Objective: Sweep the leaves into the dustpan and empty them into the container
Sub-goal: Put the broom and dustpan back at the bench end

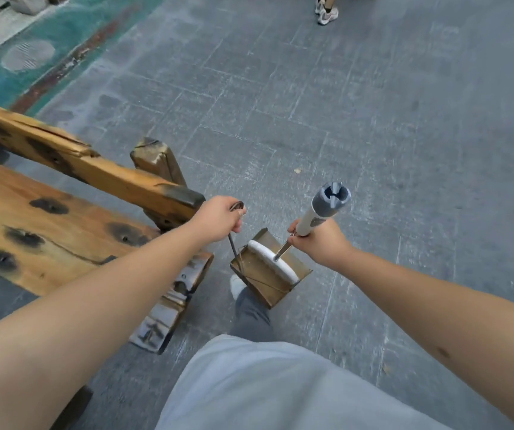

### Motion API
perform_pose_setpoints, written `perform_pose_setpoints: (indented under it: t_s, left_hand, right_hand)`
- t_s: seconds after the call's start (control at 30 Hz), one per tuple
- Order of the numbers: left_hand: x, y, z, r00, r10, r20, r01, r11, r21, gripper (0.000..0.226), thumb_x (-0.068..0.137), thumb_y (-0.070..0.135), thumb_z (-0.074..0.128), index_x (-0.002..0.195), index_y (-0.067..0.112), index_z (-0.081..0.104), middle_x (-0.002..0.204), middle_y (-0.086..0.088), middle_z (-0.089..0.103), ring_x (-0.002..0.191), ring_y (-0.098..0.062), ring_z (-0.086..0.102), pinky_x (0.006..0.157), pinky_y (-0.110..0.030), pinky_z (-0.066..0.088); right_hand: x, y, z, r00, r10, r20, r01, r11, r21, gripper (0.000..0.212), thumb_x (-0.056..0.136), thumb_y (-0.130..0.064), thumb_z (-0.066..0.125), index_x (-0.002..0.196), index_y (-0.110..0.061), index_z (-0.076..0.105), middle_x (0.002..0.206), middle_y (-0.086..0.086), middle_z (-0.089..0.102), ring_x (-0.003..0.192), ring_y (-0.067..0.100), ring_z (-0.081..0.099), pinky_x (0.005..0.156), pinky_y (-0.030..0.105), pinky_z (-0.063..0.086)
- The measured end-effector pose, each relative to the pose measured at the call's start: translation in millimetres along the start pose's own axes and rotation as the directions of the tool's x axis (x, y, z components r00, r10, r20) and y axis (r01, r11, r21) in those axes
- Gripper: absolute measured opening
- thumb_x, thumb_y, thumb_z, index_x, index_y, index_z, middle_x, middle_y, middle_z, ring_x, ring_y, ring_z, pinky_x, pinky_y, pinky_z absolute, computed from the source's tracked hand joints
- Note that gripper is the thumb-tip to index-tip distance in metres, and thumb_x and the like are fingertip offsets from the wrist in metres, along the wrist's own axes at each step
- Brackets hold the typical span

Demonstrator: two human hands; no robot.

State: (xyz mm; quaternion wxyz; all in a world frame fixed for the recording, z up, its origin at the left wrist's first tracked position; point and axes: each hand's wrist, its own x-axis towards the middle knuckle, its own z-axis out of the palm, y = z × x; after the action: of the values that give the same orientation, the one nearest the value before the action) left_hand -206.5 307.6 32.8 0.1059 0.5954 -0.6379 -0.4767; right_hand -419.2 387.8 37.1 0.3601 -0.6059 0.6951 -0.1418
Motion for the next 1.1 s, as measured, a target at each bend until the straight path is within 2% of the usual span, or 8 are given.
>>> perform_pose_setpoints:
  t_s: [0.23,0.33,0.47,0.6,0.7,0.77,0.9,1.1]
  left_hand:
    - [155.3,26.1,-77.3,0.999,-0.044,0.008,0.044,0.989,-0.144,0.015,0.096,0.015,0.049,0.088,0.005,0.058,0.072,-0.007,0.057,0.064,-0.013,0.06,0.041,-0.009,0.04]
    - [196.9,33.9,-110.2,0.998,-0.061,-0.03,0.054,0.979,-0.197,0.015,0.096,0.011,0.049,0.086,0.005,0.057,0.072,-0.008,0.056,0.066,-0.015,0.057,0.042,-0.007,0.04]
    - [258.2,28.3,-158.7,0.99,-0.084,-0.115,0.063,0.982,-0.176,0.017,0.096,0.014,0.05,0.088,0.005,0.062,0.066,-0.004,0.059,0.064,-0.016,0.062,0.056,-0.021,0.045]
    - [317.5,13.5,-201.0,0.957,-0.158,-0.242,0.113,0.976,-0.188,0.015,0.095,0.009,0.05,0.088,0.006,0.063,0.065,-0.006,0.059,0.055,-0.007,0.061,0.054,-0.018,0.045]
    - [354.0,-0.4,-229.8,0.921,-0.258,-0.29,0.205,0.958,-0.202,0.012,0.093,0.006,0.052,0.091,0.009,0.064,0.068,-0.005,0.063,0.048,0.004,0.057,0.058,-0.019,0.045]
    - [376.9,-5.5,-251.8,0.89,-0.336,-0.308,0.311,0.942,-0.129,0.012,0.092,0.008,0.055,0.095,0.011,0.066,0.079,-0.009,0.068,0.048,0.001,0.052,0.052,-0.018,0.041]
    - [402.8,-20.7,-286.2,0.835,-0.416,-0.361,0.438,0.899,-0.024,0.015,0.091,0.014,0.058,0.101,0.01,0.068,0.102,-0.016,0.071,0.065,-0.019,0.054,0.057,-0.027,0.038]
    - [421.6,-76.4,-338.6,0.732,-0.537,-0.42,0.532,0.835,-0.14,0.025,0.09,0.014,0.06,0.113,0.01,0.067,0.113,-0.013,0.07,0.101,-0.027,0.063,0.083,-0.03,0.046]
  right_hand:
    - [169.6,-41.4,-47.4,0.998,0.061,0.028,-0.062,0.998,0.028,0.023,0.089,-0.011,0.063,0.109,-0.001,0.067,0.115,0.013,0.068,0.11,0.027,0.061,0.097,0.043,0.048]
    - [229.7,-64.7,-63.5,0.997,0.025,0.08,-0.026,1.0,0.007,0.02,0.089,-0.007,0.06,0.105,0.004,0.066,0.104,0.018,0.068,0.099,0.033,0.062,0.089,0.047,0.05]
    - [318.6,-96.0,-78.8,0.987,-0.089,0.131,0.086,0.996,0.025,0.025,0.09,-0.009,0.061,0.114,-0.003,0.064,0.1,-0.002,0.059,0.091,0.015,0.056,0.085,0.034,0.049]
    - [417.4,-121.6,-83.4,0.957,-0.133,0.257,0.136,0.991,0.008,0.029,0.087,-0.012,0.064,0.114,-0.001,0.064,0.105,0.008,0.066,0.101,0.028,0.063,0.09,0.041,0.052]
    - [490.9,-144.2,-82.2,0.907,-0.2,0.37,0.219,0.976,-0.01,0.038,0.085,-0.014,0.063,0.11,0.013,0.057,0.107,0.032,0.063,0.1,0.044,0.061,0.087,0.054,0.051]
    - [544.3,-165.5,-81.7,0.868,-0.229,0.441,0.268,0.963,-0.026,0.039,0.084,-0.015,0.063,0.109,0.014,0.055,0.097,0.035,0.061,0.08,0.04,0.059,0.074,0.045,0.052]
    - [603.1,-194.6,-74.0,0.799,-0.296,0.523,0.313,0.948,0.058,0.025,0.084,-0.007,0.063,0.109,-0.006,0.063,0.075,-0.002,0.055,0.064,0.014,0.049,0.062,0.028,0.041]
    - [674.9,-245.4,-28.6,0.559,-0.438,0.704,0.517,0.848,0.117,0.031,0.08,0.002,0.068,0.107,-0.012,0.066,0.079,-0.017,0.055,0.069,0.001,0.052,0.067,0.019,0.045]
